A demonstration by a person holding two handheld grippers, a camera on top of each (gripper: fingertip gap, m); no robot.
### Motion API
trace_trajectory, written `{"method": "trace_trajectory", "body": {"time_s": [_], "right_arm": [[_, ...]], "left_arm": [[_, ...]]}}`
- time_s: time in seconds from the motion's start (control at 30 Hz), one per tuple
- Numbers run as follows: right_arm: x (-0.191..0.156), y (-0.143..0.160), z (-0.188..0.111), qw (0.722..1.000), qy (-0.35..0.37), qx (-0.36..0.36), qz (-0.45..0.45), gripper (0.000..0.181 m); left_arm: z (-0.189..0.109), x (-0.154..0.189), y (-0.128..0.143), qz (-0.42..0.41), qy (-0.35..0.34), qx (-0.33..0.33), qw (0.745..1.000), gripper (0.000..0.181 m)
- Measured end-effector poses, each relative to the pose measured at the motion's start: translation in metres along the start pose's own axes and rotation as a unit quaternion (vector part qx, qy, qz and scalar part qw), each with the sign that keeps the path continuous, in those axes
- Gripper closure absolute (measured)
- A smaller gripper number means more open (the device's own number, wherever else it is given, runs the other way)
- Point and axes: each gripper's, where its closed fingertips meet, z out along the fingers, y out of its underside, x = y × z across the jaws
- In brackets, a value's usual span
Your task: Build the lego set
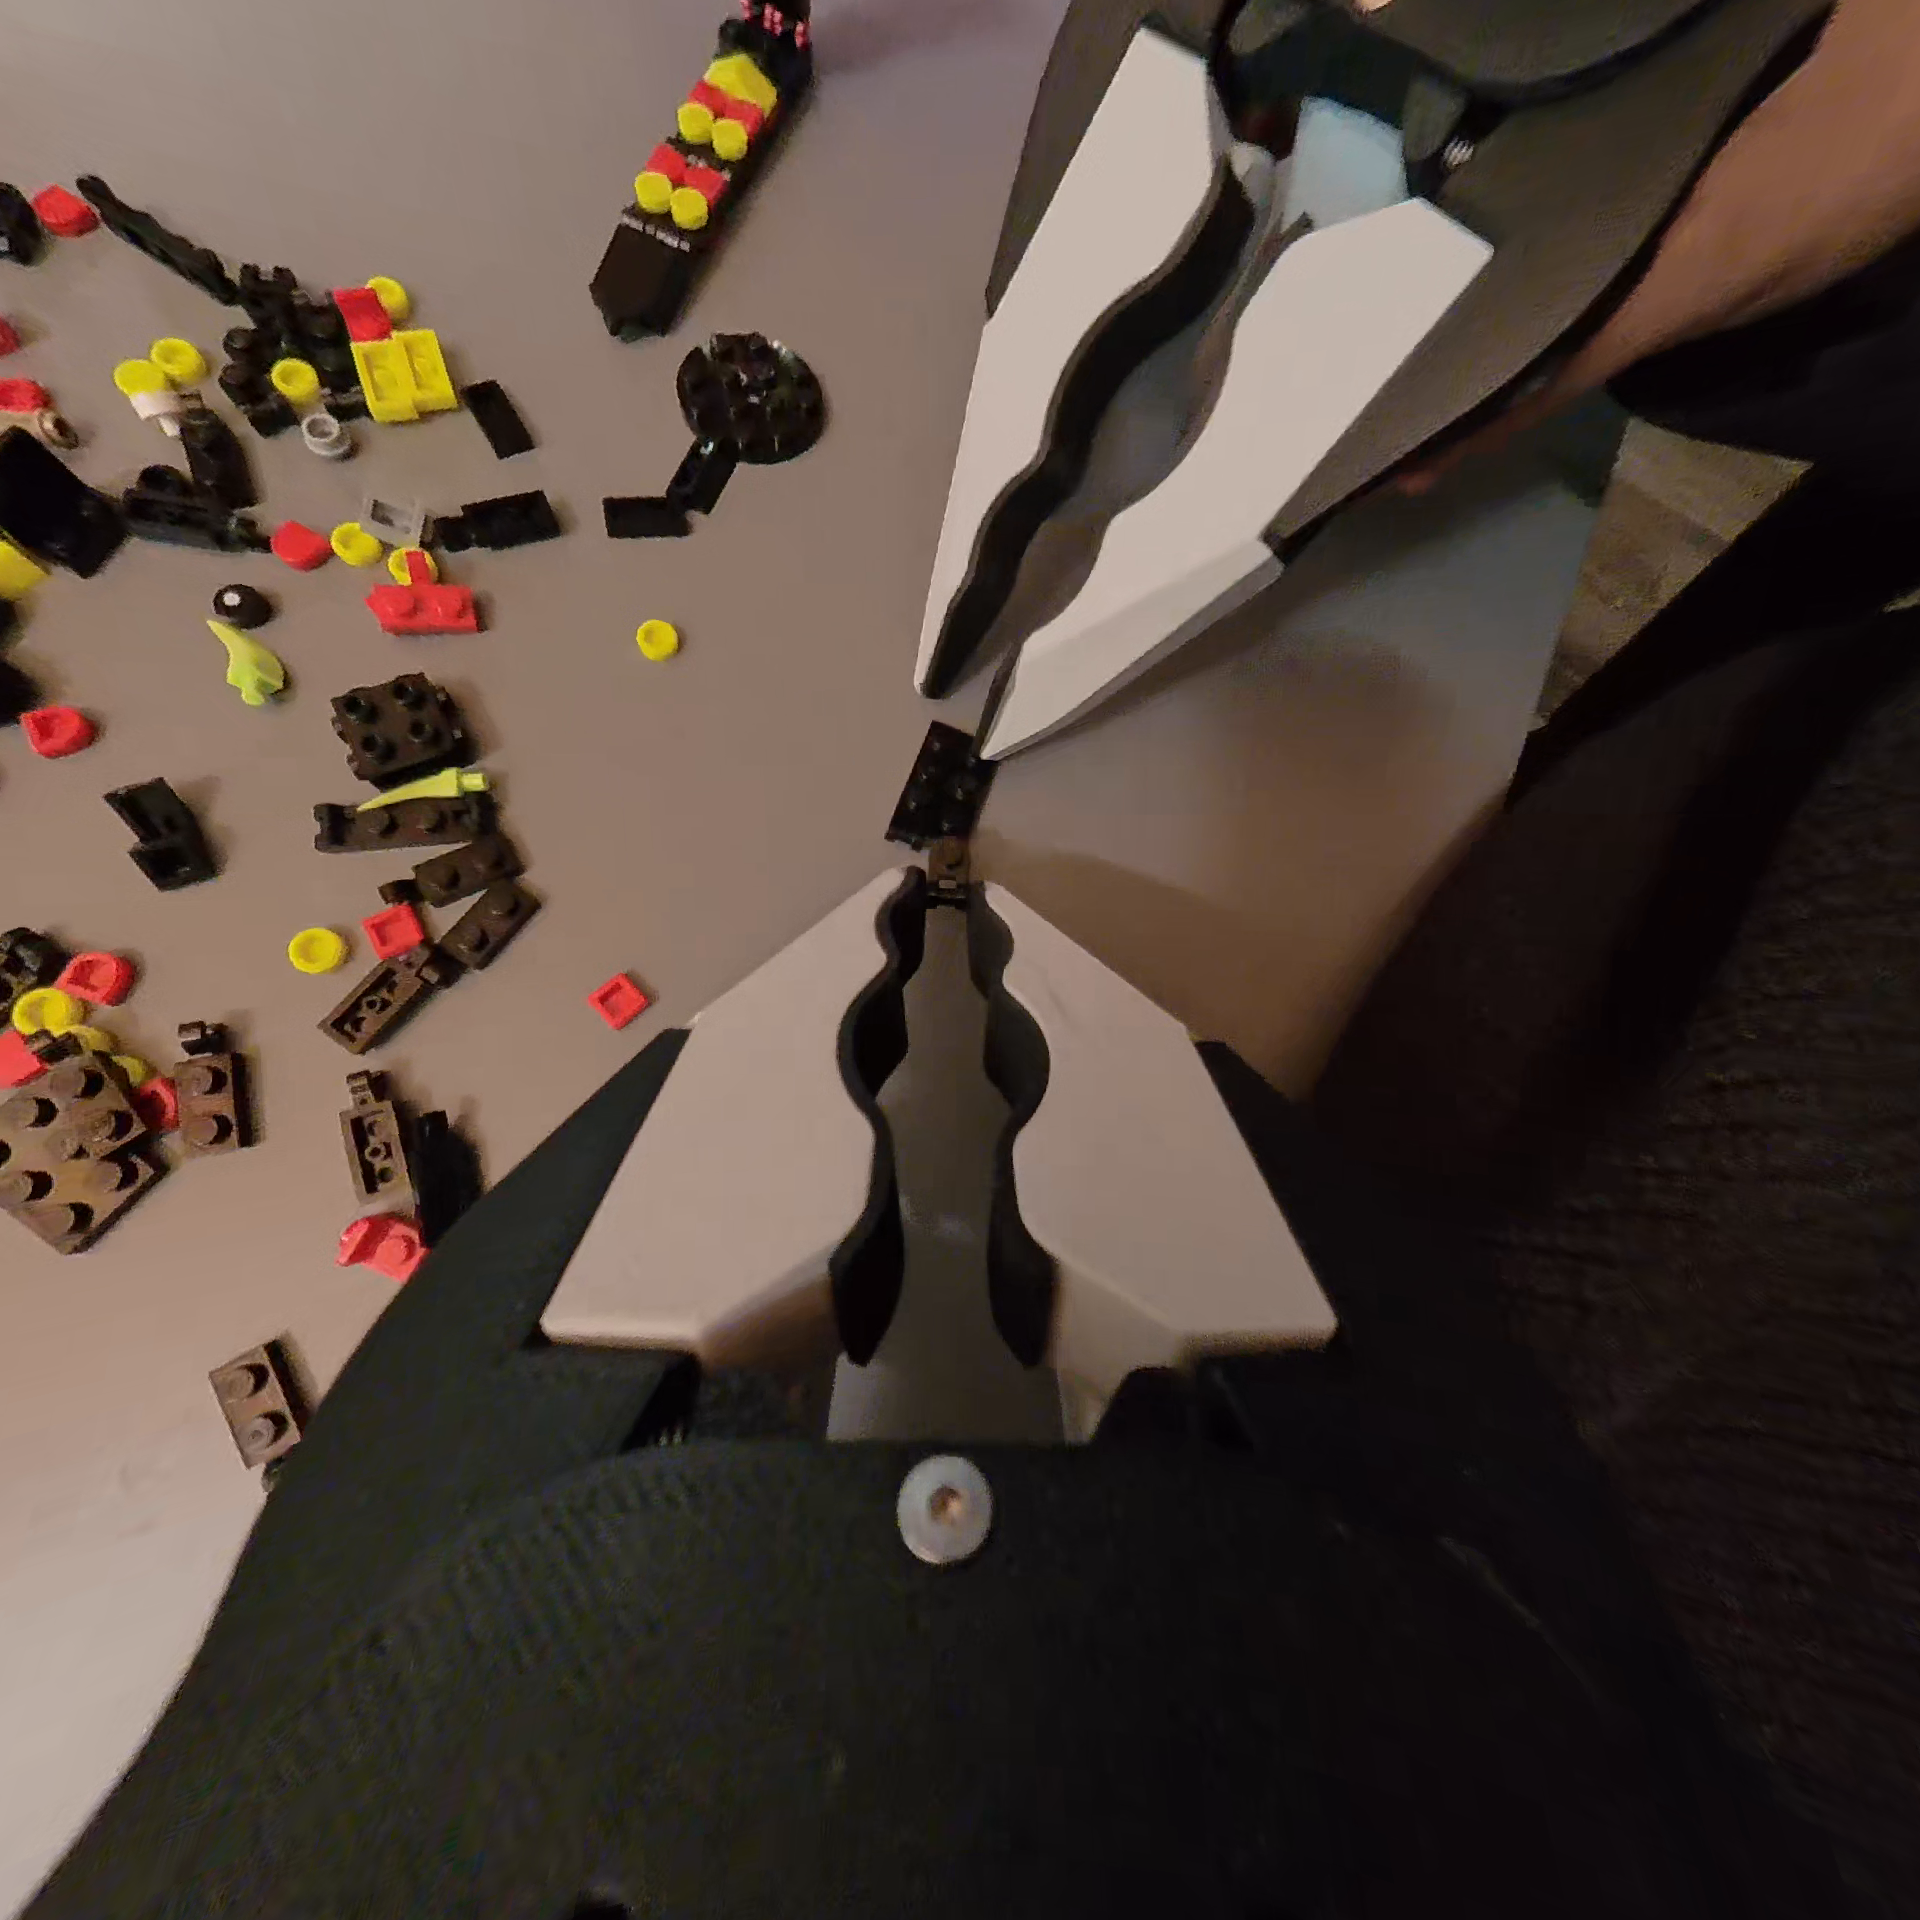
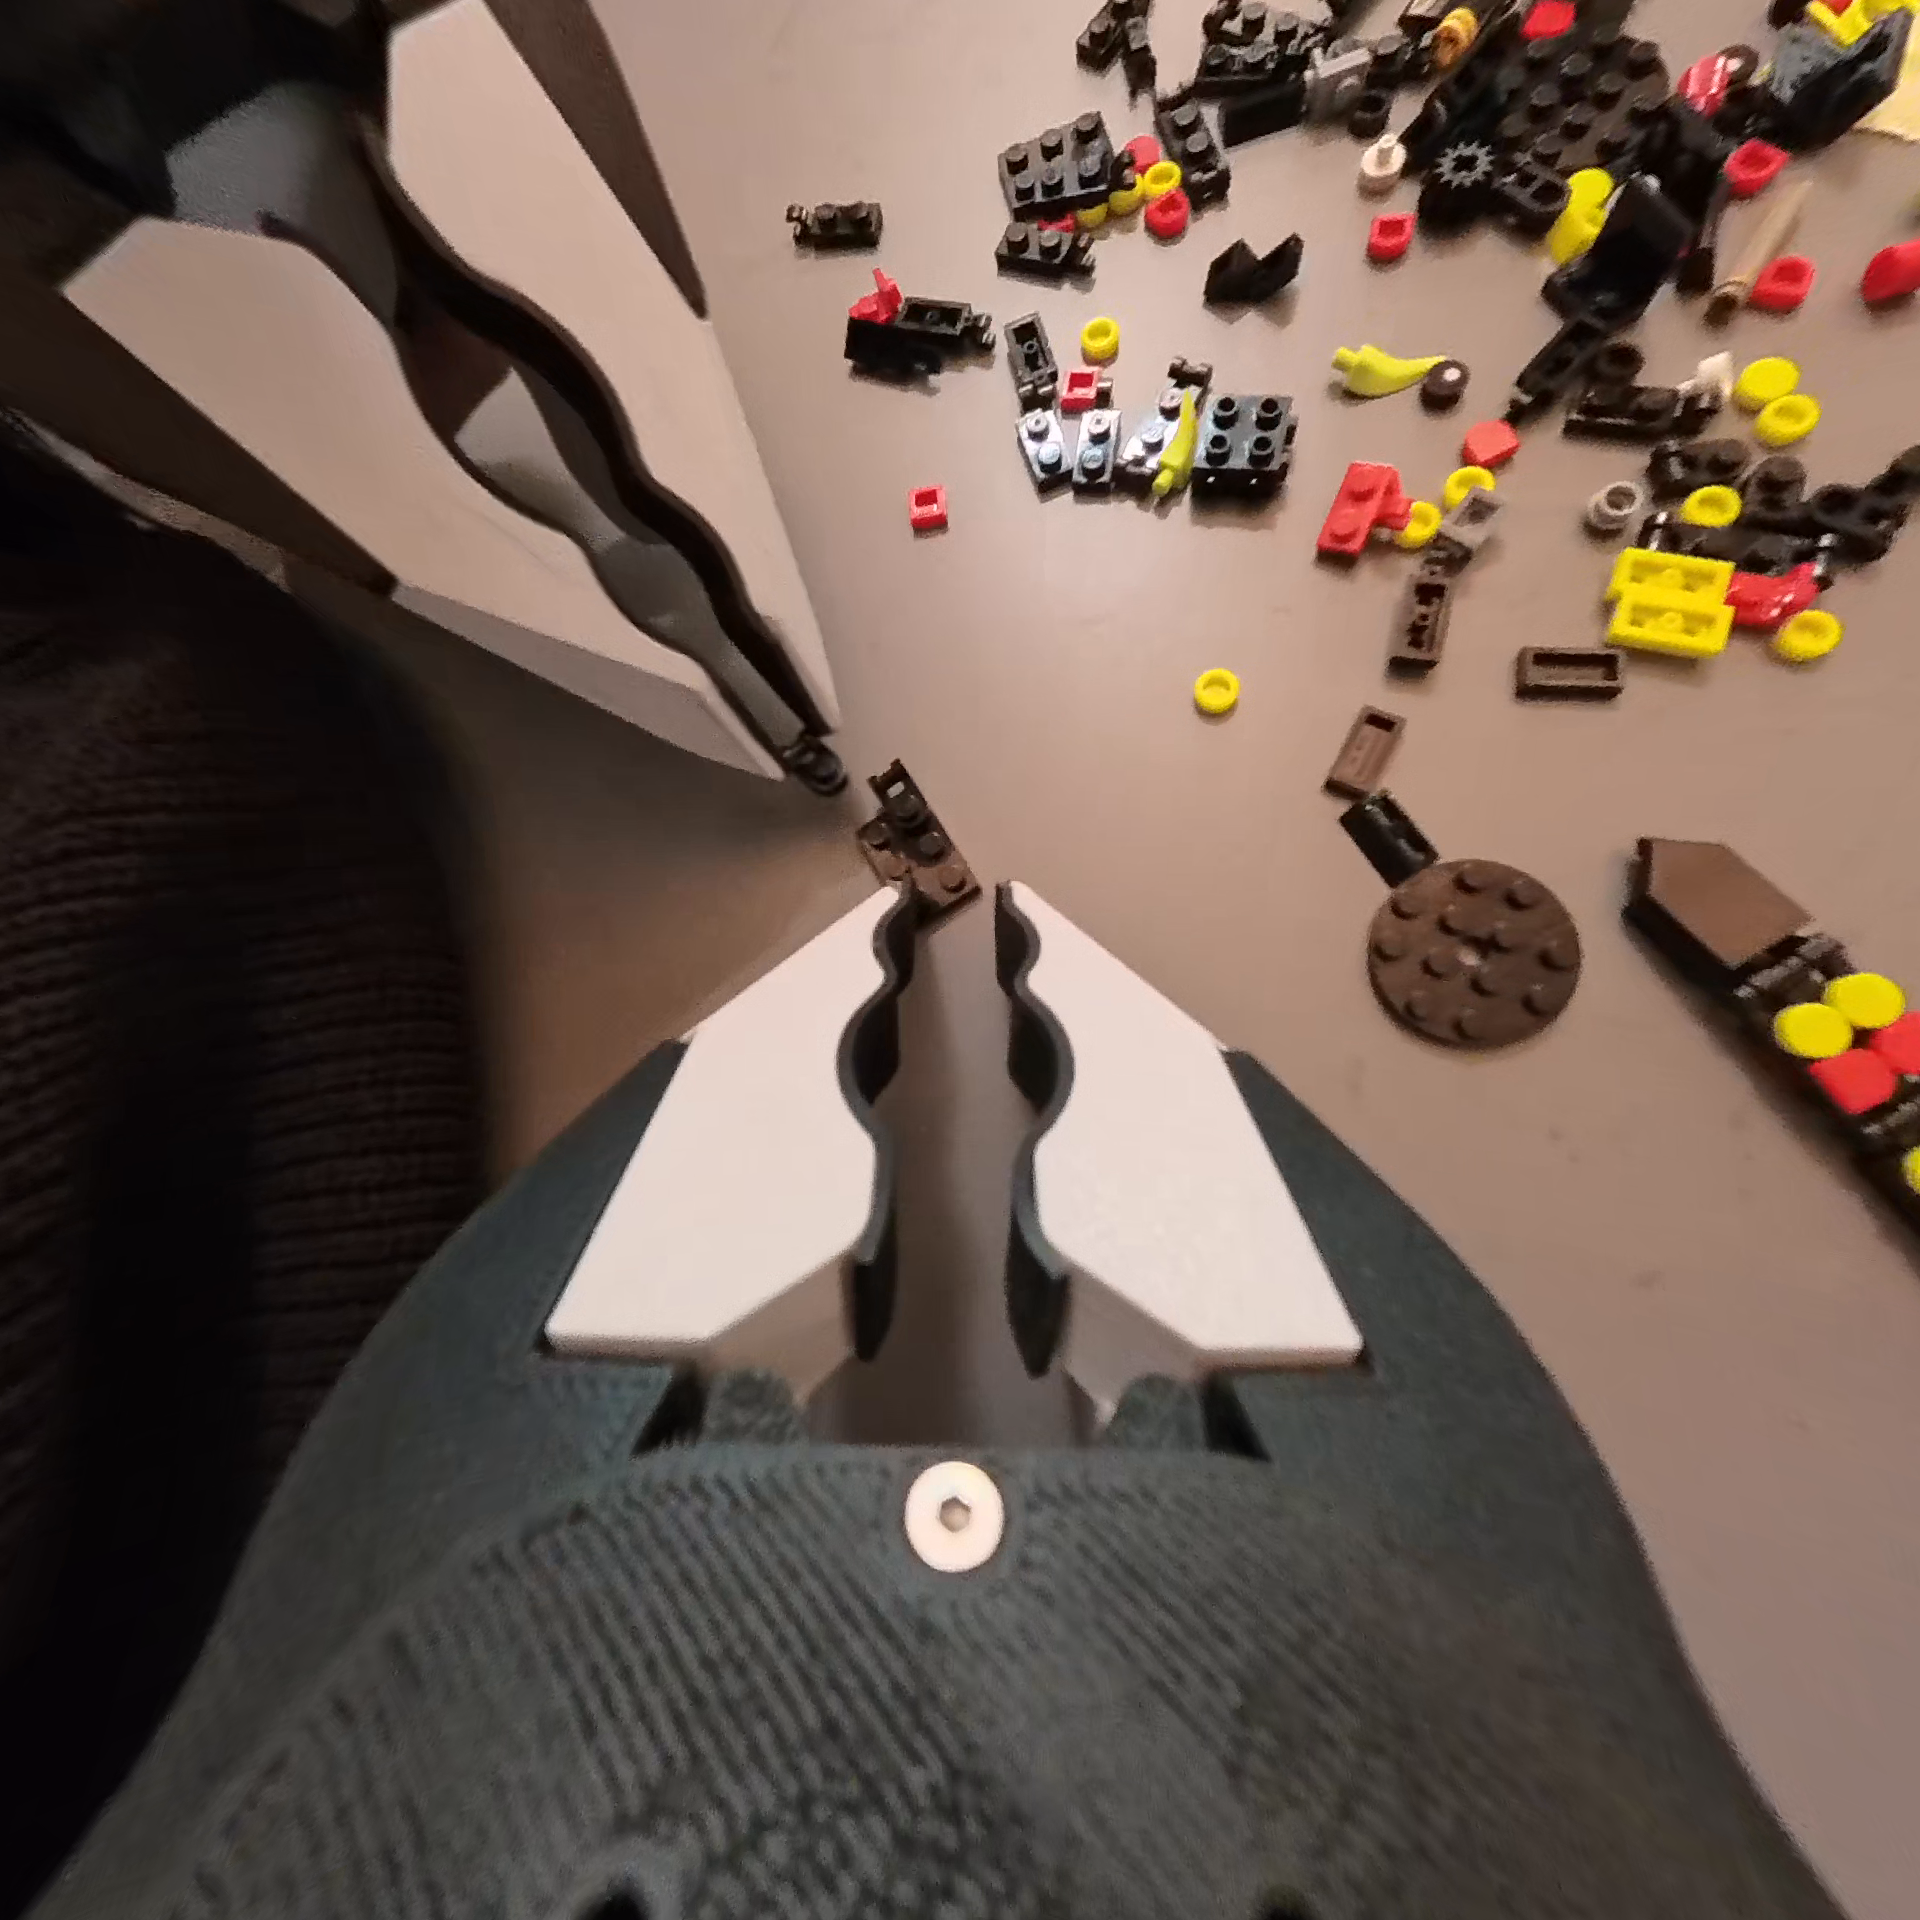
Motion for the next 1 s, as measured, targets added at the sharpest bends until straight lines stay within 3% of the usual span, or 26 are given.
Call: {"method": "trace_trajectory", "body": {"time_s": [0.03,0.57,0.83,1.0], "right_arm": [[0.000,0.000,0.000,1.000,0.001,0.000,-0.002,0.168],[0.000,0.000,0.000,1.000,0.001,-0.001,-0.004,0.168],[-0.010,-0.014,-0.004,0.999,-0.005,0.028,-0.042,0.173],[-0.014,-0.009,0.003,0.997,0.004,0.006,-0.072,0.174]], "left_arm": [[0.001,0.000,0.001,-0.002,0.003,-0.003,1.000,0.176],[0.011,0.002,-0.003,-0.011,0.003,-0.018,1.000,0.177],[0.011,0.000,-0.003,-0.011,-0.001,-0.018,1.000,0.177],[0.011,0.000,-0.003,-0.009,-0.004,-0.016,1.000,0.177]]}}
